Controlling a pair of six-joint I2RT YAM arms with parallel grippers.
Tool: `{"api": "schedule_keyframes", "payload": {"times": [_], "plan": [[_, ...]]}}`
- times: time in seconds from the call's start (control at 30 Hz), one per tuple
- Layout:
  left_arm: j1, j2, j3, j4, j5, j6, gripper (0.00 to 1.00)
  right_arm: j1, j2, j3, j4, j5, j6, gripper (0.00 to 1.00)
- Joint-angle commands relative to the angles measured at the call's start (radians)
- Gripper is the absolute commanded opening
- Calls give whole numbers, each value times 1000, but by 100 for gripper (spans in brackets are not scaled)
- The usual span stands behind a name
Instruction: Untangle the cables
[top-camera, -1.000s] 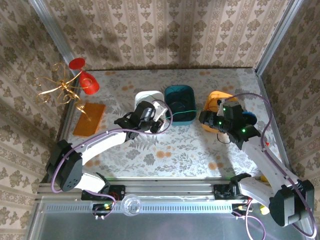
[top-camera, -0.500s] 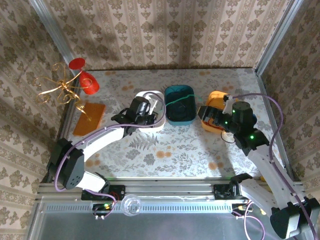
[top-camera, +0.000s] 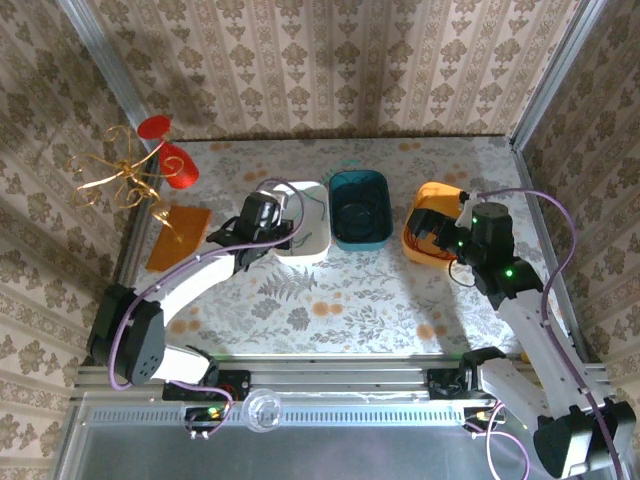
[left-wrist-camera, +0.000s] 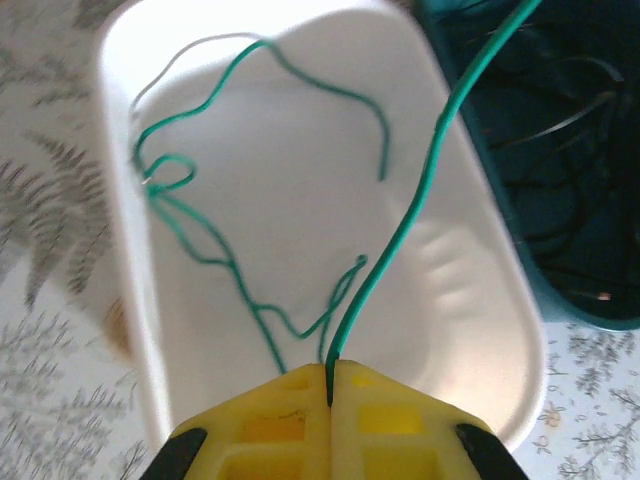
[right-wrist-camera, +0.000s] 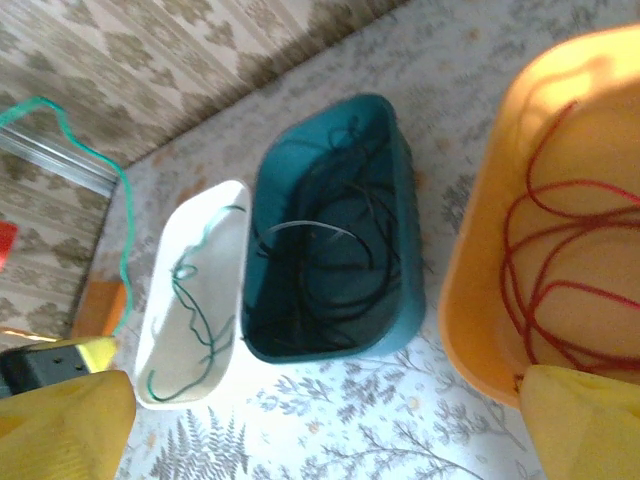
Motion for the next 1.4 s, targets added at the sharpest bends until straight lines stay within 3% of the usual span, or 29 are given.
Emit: {"api": "schedule_keyframes", "payload": {"times": [0.0,0.23,0.5,0.67,0.73,1.03,1.1,1.2,1.27,1.37], "plan": [[13,-35,-10,-121,-63,-108,0,-4,13,32,-56,17,-6,100],[20,-7,32,-303,-40,-265,0,-4,41,34,-50,8,1,100],[19,8,71,-353,-60,-335,0,-4,46,22,-48,0,-2,100],[15,7,138,-370,-84,-330,61,-4,49,20,-49,3,-3,100],[9,-2,160,-349,-106,-313,72,-3,47,22,-50,3,-5,100],[-30,-29,186,-273,-234,-195,78,-4,35,18,-79,34,-23,100],[-33,-35,172,-267,-282,-182,79,-5,32,20,-105,93,-33,100],[-40,-73,136,-254,-434,-126,84,-15,18,10,-149,260,-67,100],[-42,-118,93,-223,-556,-53,99,-33,2,-20,-146,375,-89,100],[-28,-199,-5,-142,-773,75,100,-50,-30,-88,-70,515,-144,100]]}}
